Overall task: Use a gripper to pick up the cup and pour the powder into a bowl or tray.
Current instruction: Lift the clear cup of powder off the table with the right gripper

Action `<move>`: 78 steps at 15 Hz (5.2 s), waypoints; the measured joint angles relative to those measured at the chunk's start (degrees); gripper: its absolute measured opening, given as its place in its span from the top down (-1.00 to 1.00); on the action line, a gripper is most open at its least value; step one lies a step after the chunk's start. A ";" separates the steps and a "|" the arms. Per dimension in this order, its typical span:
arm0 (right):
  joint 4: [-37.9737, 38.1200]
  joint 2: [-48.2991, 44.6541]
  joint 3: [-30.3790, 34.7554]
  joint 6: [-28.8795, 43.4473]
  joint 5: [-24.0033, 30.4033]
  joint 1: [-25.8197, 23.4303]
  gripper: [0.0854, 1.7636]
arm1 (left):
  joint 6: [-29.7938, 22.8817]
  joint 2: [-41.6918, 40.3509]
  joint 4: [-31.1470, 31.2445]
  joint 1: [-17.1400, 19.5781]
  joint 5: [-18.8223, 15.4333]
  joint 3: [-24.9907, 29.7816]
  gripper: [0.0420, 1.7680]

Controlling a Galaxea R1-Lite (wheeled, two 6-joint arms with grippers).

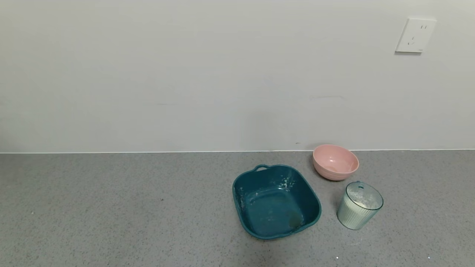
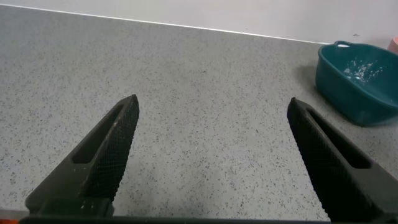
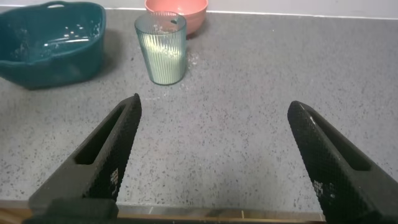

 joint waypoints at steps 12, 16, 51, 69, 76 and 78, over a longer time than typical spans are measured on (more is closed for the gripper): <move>2.93 22.48 -15.45 0.37 4.08 -0.02 -0.94 | 0.00 0.00 0.00 0.00 0.00 0.00 -0.94; -5.78 33.13 -14.58 0.33 4.52 0.07 -0.94 | 0.00 0.00 0.00 0.00 0.00 0.00 -0.94; -62.64 98.84 -6.79 7.50 2.32 9.36 -0.94 | 0.00 0.00 0.00 0.00 0.00 0.00 -0.94; -74.11 116.98 -15.06 7.17 2.15 10.36 -0.94 | 0.00 0.00 0.00 0.00 0.00 0.00 -0.94; -75.79 117.97 -15.60 7.17 2.06 9.95 -0.47 | 0.00 0.00 0.00 0.00 0.00 0.00 -0.94; -75.76 117.92 -15.43 7.19 2.06 9.70 -0.46 | 0.00 0.00 0.02 0.00 0.00 0.00 -0.94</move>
